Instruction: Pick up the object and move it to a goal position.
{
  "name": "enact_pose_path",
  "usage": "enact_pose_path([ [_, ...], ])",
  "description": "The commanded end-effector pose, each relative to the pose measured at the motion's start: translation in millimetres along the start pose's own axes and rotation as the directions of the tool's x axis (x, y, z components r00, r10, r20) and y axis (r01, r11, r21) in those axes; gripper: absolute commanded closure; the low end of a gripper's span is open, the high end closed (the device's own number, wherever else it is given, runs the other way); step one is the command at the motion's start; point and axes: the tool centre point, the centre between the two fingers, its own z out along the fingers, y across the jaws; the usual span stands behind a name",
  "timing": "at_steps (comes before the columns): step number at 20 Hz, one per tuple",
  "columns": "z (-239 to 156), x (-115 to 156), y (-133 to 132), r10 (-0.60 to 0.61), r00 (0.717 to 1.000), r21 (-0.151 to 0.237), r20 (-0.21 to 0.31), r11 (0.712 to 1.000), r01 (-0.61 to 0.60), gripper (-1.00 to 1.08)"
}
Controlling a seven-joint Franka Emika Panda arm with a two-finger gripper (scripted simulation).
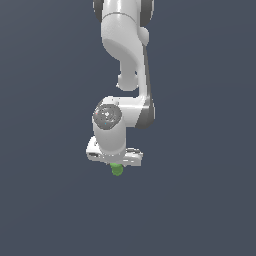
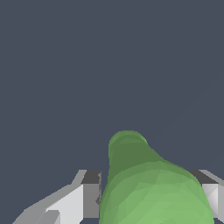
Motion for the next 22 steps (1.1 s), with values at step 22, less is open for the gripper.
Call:
enact_pose_path([
  [22,-64.2,-70.0,3.2,0.000,1.000,0.000,0.000,1.000,0.000,1.08],
])
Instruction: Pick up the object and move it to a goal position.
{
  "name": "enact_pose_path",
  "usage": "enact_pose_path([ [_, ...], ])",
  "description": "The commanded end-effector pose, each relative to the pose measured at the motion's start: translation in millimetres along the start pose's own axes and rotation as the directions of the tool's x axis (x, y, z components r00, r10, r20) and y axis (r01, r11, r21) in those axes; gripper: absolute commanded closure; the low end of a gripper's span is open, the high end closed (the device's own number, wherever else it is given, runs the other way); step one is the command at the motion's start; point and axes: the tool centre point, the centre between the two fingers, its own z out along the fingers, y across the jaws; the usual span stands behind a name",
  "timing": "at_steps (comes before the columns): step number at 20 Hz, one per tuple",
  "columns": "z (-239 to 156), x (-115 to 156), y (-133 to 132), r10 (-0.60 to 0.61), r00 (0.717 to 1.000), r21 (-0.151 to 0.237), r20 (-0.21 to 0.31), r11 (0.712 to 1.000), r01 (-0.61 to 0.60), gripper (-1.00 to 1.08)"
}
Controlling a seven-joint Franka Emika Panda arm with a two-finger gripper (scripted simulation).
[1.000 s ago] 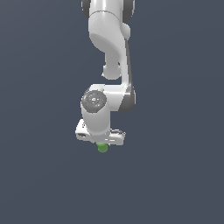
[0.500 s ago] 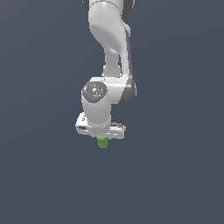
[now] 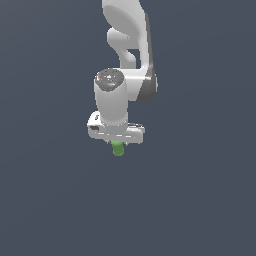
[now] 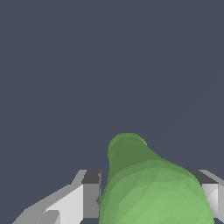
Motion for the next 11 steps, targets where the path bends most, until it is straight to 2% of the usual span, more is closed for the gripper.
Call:
enact_pose_path([
  [1,-8.9,-9.7,0.4,0.000,1.000,0.000,0.000,1.000,0.000,1.08],
  [11,-25.2,-24.8,1.1,0.000,1.000,0.000,0.000,1.000,0.000,1.08],
])
